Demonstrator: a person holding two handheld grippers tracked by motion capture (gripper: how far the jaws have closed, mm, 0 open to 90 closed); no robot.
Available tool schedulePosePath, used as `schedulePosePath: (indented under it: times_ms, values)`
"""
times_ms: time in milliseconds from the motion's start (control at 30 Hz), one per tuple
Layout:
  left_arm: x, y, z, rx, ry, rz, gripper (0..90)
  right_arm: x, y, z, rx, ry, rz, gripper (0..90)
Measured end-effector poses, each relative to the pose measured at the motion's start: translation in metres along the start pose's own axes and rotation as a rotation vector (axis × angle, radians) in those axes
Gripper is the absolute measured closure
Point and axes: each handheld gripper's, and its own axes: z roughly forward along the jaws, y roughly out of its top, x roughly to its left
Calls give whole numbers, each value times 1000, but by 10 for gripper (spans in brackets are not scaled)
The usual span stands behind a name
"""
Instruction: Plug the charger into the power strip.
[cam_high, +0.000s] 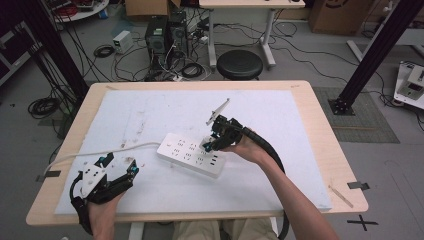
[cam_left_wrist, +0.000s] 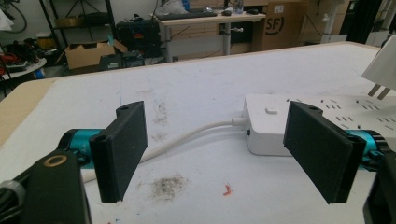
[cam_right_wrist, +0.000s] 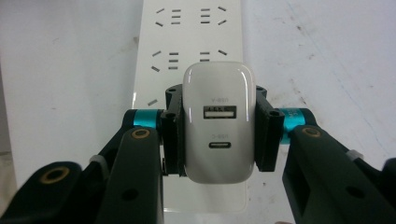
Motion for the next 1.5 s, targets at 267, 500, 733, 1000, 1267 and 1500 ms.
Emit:
schedulePosePath:
  times_ms: [267, 500, 733, 1000, 1267, 1500]
  values:
    - [-1, -1, 0, -3, 2, -7, 216, 6, 11, 7, 87, -15, -47, 635]
    - [0, -4, -1, 6, 1, -10, 216, 6, 12, 12, 118, -11, -36, 635]
    - [0, -4, 0, 4, -2, -16, 216, 11, 26, 16, 180, -41, -60, 636]
    - [-1, -5, -1, 8, -6, -15, 216, 9, 27, 26, 195, -31, -52, 637]
    - [2, -5, -5, 10, 3, -23, 218, 2, 18, 26, 133, 10, -9, 639]
    - [4, -10, -8, 17, 11, -33, 219, 3, 16, 26, 125, 7, -12, 640]
